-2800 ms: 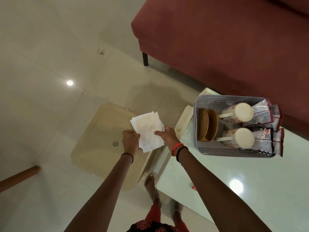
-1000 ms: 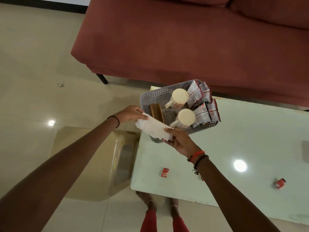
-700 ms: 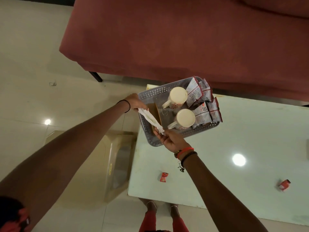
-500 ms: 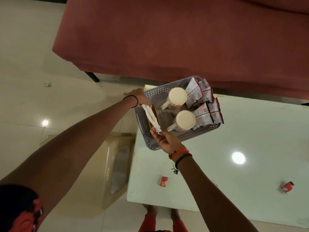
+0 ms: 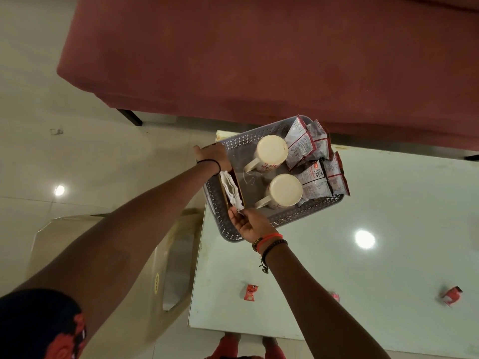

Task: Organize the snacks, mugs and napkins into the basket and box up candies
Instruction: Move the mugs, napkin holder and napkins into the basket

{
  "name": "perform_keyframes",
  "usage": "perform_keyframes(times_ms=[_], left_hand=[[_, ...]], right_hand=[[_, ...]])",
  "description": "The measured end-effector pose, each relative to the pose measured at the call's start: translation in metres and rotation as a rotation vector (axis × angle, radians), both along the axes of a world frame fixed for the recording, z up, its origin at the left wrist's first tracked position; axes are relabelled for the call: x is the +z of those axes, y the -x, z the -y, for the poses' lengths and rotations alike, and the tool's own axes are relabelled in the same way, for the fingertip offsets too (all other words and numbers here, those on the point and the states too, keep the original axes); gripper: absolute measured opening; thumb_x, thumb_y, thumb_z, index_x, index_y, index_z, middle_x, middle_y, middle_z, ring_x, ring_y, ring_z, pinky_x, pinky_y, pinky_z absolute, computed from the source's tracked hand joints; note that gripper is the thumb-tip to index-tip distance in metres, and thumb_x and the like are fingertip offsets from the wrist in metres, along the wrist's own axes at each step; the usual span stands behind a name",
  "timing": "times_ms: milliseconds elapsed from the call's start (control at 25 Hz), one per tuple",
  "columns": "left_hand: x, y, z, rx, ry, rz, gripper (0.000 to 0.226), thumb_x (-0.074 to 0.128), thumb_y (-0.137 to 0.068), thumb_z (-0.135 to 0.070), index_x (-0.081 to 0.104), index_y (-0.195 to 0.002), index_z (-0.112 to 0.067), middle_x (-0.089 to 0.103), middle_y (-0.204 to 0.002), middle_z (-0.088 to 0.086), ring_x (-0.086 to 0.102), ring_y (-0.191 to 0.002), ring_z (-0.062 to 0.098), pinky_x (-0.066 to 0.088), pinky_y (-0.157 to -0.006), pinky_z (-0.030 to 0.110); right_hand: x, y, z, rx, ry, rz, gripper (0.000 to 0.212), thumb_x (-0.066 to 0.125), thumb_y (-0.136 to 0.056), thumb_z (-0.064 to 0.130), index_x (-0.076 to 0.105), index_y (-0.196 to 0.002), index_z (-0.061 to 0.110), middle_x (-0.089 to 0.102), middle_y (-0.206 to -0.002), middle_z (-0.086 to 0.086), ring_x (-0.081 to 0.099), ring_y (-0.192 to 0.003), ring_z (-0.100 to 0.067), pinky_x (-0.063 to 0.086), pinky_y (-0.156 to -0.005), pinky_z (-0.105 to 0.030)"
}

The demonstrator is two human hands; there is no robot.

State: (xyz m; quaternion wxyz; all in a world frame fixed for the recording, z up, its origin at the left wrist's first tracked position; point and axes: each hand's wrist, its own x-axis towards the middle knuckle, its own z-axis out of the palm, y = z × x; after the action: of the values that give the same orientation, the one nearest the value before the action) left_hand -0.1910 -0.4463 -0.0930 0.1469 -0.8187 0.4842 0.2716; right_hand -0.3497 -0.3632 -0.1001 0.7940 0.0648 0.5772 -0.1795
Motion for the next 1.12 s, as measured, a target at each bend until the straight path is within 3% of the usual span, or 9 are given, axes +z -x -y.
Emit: perform_keyframes(times_ms=[240,360,440,600,680,760,840,960,1120], left_hand=[[-0.003,-0.003,-0.005,-0.019,0.091,-0.038,0.027,0.050,-0.083,-0.028,0.057,-0.104,-0.012,0.066,-0.109,0.010,0.059,-0.102,0.030,0.035,-0.091,0.042],[0.001,-0.004,-0.017,0.093,0.144,-0.104,0.039,0.047,-0.086,-0.034,0.048,-0.120,-0.014,0.061,-0.121,0.010,0.054,-0.114,0.031,0.033,-0.096,0.045],[0.006,-0.005,-0.029,0.190,0.202,-0.164,0.046,0.049,-0.085,-0.034,0.041,-0.126,-0.016,0.057,-0.127,0.007,0.053,-0.116,0.030,0.031,-0.097,0.046],[0.014,-0.002,-0.061,0.570,0.559,-0.280,0.036,0.052,-0.087,-0.023,0.047,-0.120,-0.010,0.054,-0.122,0.013,0.054,-0.110,0.032,0.039,-0.094,0.045],[0.016,0.007,-0.076,0.876,0.755,-0.377,0.032,0.049,-0.086,-0.010,0.049,-0.117,-0.001,0.053,-0.121,0.019,0.054,-0.110,0.034,0.044,-0.094,0.043],[0.016,0.018,-0.090,1.162,0.796,-0.419,0.027,0.043,-0.084,-0.002,0.053,-0.107,0.007,0.056,-0.110,0.025,0.056,-0.100,0.037,0.044,-0.090,0.041],[0.013,0.030,-0.102,1.323,0.754,-0.495,0.019,0.040,-0.084,-0.003,0.054,-0.095,0.005,0.057,-0.089,0.023,0.052,-0.078,0.030,0.044,-0.081,0.042],[0.009,0.048,-0.111,1.365,0.669,-0.688,0.034,0.046,-0.092,-0.019,0.052,-0.117,0.003,0.057,-0.098,0.014,0.047,-0.087,0.017,0.046,-0.089,0.040],[0.003,0.058,-0.109,1.316,0.682,-0.710,0.022,0.047,-0.090,-0.009,0.058,-0.108,-0.002,0.059,-0.094,0.010,0.053,-0.085,0.023,0.043,-0.075,0.032]], right_hand=[[0.001,0.000,0.002,0.116,-0.018,0.000,0.022,0.041,-0.094,-0.004,0.057,-0.079,-0.003,0.059,-0.060,-0.013,0.060,-0.056,-0.017,0.059,-0.049,-0.028],[0.010,0.005,0.003,0.187,-0.009,-0.016,0.022,0.040,-0.097,0.004,0.056,-0.082,-0.002,0.058,-0.077,-0.017,0.059,-0.071,-0.022,0.057,-0.078,-0.037],[0.018,0.014,0.004,0.260,0.019,-0.022,0.021,0.042,-0.097,0.005,0.055,-0.081,-0.001,0.060,-0.078,-0.018,0.060,-0.073,-0.024,0.050,-0.087,-0.042],[0.040,0.050,0.013,0.510,0.162,-0.016,0.015,0.054,-0.091,0.003,0.064,-0.081,0.008,0.069,-0.064,-0.012,0.065,-0.068,-0.022,0.059,-0.070,-0.035],[0.055,0.074,0.029,0.604,0.278,-0.029,0.006,0.059,-0.088,0.005,0.063,-0.085,0.008,0.070,-0.068,-0.009,0.069,-0.065,-0.020,0.060,-0.063,-0.032],[0.069,0.100,0.055,0.624,0.393,-0.066,0.005,0.061,-0.087,0.006,0.062,-0.092,0.006,0.071,-0.074,-0.009,0.070,-0.066,-0.017,0.059,-0.062,-0.029],[0.082,0.123,0.084,0.590,0.483,-0.132,0.004,0.059,-0.089,0.004,0.060,-0.092,0.004,0.071,-0.074,-0.010,0.069,-0.063,-0.016,0.059,-0.059,-0.026],[0.091,0.145,0.124,0.487,0.670,-0.327,0.009,0.055,-0.089,-0.001,0.061,-0.084,0.005,0.067,-0.078,-0.013,0.066,-0.063,-0.019,0.060,-0.066,-0.029],[0.076,0.156,0.176,0.375,0.867,-0.790,0.011,0.055,-0.088,0.001,0.062,-0.097,0.000,0.065,-0.087,-0.015,0.064,-0.075,-0.024,0.058,-0.082,-0.039]])
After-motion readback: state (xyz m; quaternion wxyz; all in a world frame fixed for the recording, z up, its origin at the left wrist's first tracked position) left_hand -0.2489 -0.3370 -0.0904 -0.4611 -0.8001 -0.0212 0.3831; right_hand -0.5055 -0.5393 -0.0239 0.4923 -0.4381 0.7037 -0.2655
